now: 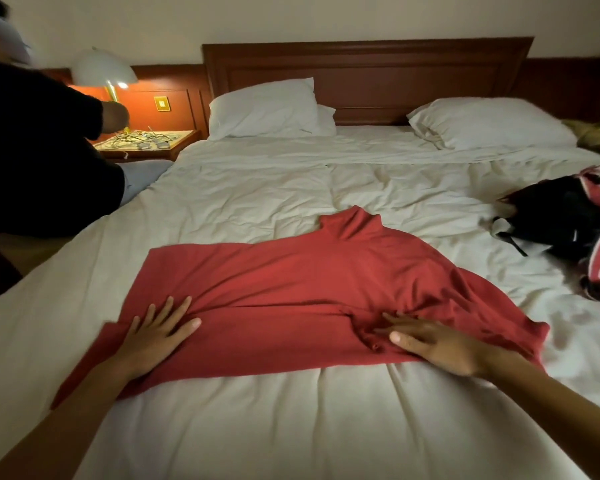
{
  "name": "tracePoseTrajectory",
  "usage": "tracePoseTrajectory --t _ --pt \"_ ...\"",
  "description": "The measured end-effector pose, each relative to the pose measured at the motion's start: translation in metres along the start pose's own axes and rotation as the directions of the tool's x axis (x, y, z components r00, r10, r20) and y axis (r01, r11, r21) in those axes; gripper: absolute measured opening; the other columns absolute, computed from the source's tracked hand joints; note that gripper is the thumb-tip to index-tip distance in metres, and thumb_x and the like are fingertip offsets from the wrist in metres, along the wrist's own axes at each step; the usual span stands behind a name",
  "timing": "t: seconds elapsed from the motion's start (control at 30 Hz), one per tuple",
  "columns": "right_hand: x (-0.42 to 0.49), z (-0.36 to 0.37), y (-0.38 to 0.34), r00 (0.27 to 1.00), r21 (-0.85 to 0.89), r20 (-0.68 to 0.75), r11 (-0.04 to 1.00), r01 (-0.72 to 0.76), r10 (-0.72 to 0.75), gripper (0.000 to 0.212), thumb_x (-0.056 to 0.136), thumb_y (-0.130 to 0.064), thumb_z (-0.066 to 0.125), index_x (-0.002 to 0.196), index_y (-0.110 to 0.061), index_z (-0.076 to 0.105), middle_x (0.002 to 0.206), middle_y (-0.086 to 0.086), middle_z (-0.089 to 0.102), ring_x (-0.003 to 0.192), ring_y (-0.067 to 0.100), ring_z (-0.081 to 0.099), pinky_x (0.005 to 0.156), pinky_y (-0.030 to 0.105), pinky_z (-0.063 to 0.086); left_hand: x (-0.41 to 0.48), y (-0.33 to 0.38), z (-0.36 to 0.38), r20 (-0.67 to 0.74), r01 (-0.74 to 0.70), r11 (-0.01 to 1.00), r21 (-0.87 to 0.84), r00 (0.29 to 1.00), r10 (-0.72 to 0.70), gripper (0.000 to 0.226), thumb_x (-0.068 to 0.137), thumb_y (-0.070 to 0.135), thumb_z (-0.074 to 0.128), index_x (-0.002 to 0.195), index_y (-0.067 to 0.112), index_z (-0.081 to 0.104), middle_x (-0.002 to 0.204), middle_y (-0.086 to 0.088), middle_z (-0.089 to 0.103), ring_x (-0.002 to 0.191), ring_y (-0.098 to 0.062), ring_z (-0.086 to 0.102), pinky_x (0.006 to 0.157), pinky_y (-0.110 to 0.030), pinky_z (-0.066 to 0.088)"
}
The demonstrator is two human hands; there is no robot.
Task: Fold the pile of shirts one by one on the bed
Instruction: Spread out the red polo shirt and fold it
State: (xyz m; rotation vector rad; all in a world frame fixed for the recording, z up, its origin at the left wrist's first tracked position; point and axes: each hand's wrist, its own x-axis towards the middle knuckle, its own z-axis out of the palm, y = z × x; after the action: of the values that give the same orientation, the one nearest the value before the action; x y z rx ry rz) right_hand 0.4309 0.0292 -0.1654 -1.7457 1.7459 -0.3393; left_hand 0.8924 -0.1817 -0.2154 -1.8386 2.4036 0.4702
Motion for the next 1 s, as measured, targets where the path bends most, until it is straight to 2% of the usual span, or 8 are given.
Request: tracePoseTrajectory --t 0.07,0.13,0.3,0.4,0.6,0.77,0.87,1.0 --pt "0.016 -0.014 0.003 0.979 0.139 -0.199 0.99 -0.015 0.043 0.053 0.088 -0.073 0.037 0.101 -0.04 0.077 0.115 -0.022 0.07 0.113 -0.007 0.06 0.113 0.033 0.037 0.017 -0.003 -0.002 0.003 0.03 1.0 -0.004 1.0 -0.03 0.085 0.079 0.09 0.007 0.151 0.05 -0.013 0.166 0.007 -0.012 0.153 -0.028 -0.01 0.121 -0.05 -0.006" --pt "0.047 -0.033 0.009 0.924 0.038 -0.382 0.999 0.004 0.011 0.054 0.09 -0.07 0.039 0.103 -0.033 0.076 0.107 -0.017 0.074 0.105 0.0 0.065 0.105 0.033 0.044 0.038 -0.004 -0.005 0.005 0.046 0.998 0.033 0.999 -0.046 0.083 0.079 0.086 0.007 0.15 0.051 -0.017 0.166 0.007 -0.015 0.152 -0.033 -0.011 0.121 -0.053 -0.005" --pt "0.172 -0.039 0.027 0.946 -0.23 -0.325 0.97 -0.081 0.001 0.053 0.101 -0.051 0.041 0.151 -0.044 0.027 0.163 -0.003 0.021 0.151 0.02 0.016 0.119 0.05 0.018 0.101 0.014 -0.009 -0.059 0.039 0.999 0.012 0.997 -0.038 0.08 0.081 0.087 0.016 0.146 0.056 -0.018 0.166 0.005 -0.015 0.152 -0.033 -0.013 0.121 -0.054 -0.009" --pt "0.242 -0.034 0.037 0.949 -0.289 -0.314 0.949 -0.128 0.032 0.055 0.101 -0.058 0.029 0.151 -0.056 0.006 0.166 -0.006 -0.004 0.153 0.02 -0.009 0.118 0.055 0.004 0.14 0.016 -0.007 -0.139 -0.007 1.0 0.01 0.99 0.008 0.087 0.07 0.093 0.012 0.144 0.058 -0.017 0.166 0.007 -0.014 0.153 -0.029 -0.011 0.122 -0.053 -0.007" --pt "0.34 -0.066 0.057 0.932 -0.427 -0.361 0.894 -0.136 -0.031 0.086 0.082 -0.08 0.036 0.154 -0.048 0.0 0.166 -0.005 -0.007 0.152 0.018 -0.014 0.12 0.05 -0.003 0.194 0.002 -0.012 -0.266 -0.072 0.997 0.001 0.961 0.07 0.088 0.065 0.094 0.01 0.147 0.063 -0.002 0.167 0.015 -0.002 0.154 -0.017 -0.008 0.121 -0.048 -0.009" --pt "0.364 -0.107 0.054 0.935 -0.642 -0.344 0.748 -0.167 -0.087 0.076 0.076 -0.078 0.056 0.132 -0.026 0.053 0.137 0.006 0.053 0.131 0.03 0.037 0.111 0.047 0.017 0.205 0.004 -0.017 -0.554 -0.208 0.976 -0.061 0.821 0.14 0.076 0.076 0.08 0.035 0.124 0.026 0.058 0.128 -0.005 0.05 0.128 -0.029 0.041 0.116 -0.052 0.022" --pt "0.344 -0.118 0.036 0.928 -0.757 -0.277 0.651 -0.053 -0.247 0.051 0.077 -0.069 0.063 0.085 -0.019 0.055 0.094 0.004 0.063 0.108 0.03 0.053 0.103 0.04 0.025 0.197 0.008 -0.022 -0.649 -0.298 0.954 0.037 0.719 0.25 0.061 0.084 0.066 0.042 0.097 0.01 0.061 0.1 -0.011 0.057 0.1 -0.034 0.051 0.094 -0.048 0.039" --pt "0.271 -0.11 0.02 0.898 -0.644 -0.227 0.75 0.152 -0.377 0.054 0.077 -0.064 0.065 0.086 -0.011 0.065 0.069 0.003 0.063 0.101 0.037 0.064 0.099 0.032 0.035 0.163 0.01 -0.04 -0.639 -0.353 0.916 0.189 0.664 0.387 0.049 0.091 0.06 0.043 0.086 0.013 0.059 0.084 -0.004 0.059 0.084 -0.03 0.056 0.079 -0.044 0.041"
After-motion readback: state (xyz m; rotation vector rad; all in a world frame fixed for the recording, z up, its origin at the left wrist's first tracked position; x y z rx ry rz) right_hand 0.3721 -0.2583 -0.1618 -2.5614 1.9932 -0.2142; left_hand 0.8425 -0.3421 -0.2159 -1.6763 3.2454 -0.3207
